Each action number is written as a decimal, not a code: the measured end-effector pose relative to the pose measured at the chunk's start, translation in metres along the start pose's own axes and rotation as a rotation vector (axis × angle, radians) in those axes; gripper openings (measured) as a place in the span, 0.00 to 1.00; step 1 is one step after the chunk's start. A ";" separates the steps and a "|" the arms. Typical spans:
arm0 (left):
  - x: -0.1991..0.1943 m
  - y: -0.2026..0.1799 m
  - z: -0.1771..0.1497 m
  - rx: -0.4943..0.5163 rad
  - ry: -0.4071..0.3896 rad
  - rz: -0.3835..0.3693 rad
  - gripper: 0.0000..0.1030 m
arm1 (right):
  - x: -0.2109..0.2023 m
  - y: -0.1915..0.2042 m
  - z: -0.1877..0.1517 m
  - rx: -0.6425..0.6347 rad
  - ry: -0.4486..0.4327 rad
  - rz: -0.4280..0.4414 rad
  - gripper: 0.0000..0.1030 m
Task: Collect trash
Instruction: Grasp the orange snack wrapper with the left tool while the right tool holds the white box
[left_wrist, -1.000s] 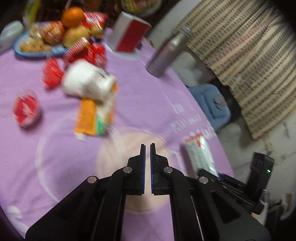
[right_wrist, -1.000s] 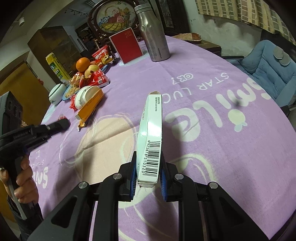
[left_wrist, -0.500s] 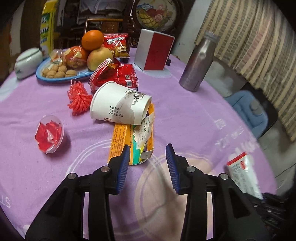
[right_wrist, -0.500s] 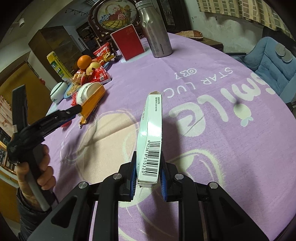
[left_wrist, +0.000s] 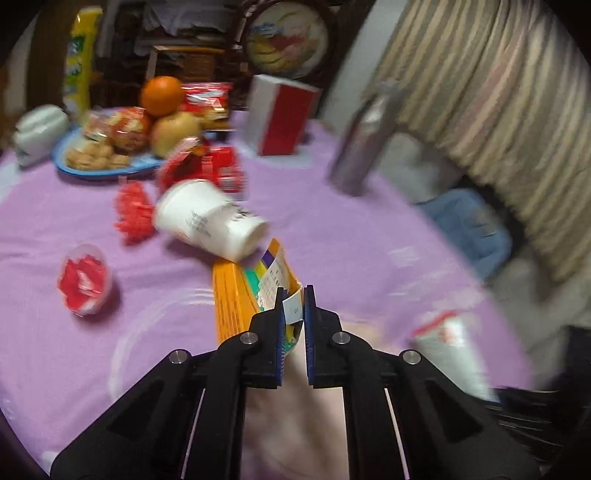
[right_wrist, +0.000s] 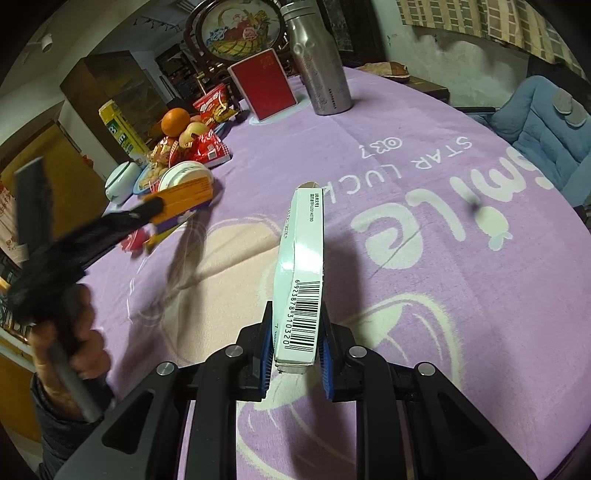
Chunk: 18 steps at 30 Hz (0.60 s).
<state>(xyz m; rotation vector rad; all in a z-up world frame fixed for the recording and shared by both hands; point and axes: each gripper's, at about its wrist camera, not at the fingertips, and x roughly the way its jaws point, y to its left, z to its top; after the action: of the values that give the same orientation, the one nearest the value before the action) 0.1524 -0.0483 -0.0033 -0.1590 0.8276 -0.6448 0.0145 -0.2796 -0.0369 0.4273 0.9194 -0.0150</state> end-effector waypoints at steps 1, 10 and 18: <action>-0.006 0.000 0.001 -0.029 0.017 -0.095 0.09 | -0.003 -0.002 -0.001 0.006 -0.005 0.002 0.21; -0.009 -0.042 -0.013 0.029 0.114 -0.286 0.08 | -0.032 -0.032 -0.016 0.073 -0.044 0.001 0.21; -0.004 -0.078 -0.033 0.194 0.133 -0.193 0.09 | -0.038 -0.051 -0.035 0.091 -0.007 -0.054 0.21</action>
<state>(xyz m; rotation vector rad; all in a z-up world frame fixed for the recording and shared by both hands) 0.0896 -0.1049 0.0062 -0.0194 0.8790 -0.9211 -0.0457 -0.3204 -0.0439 0.4867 0.9255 -0.1078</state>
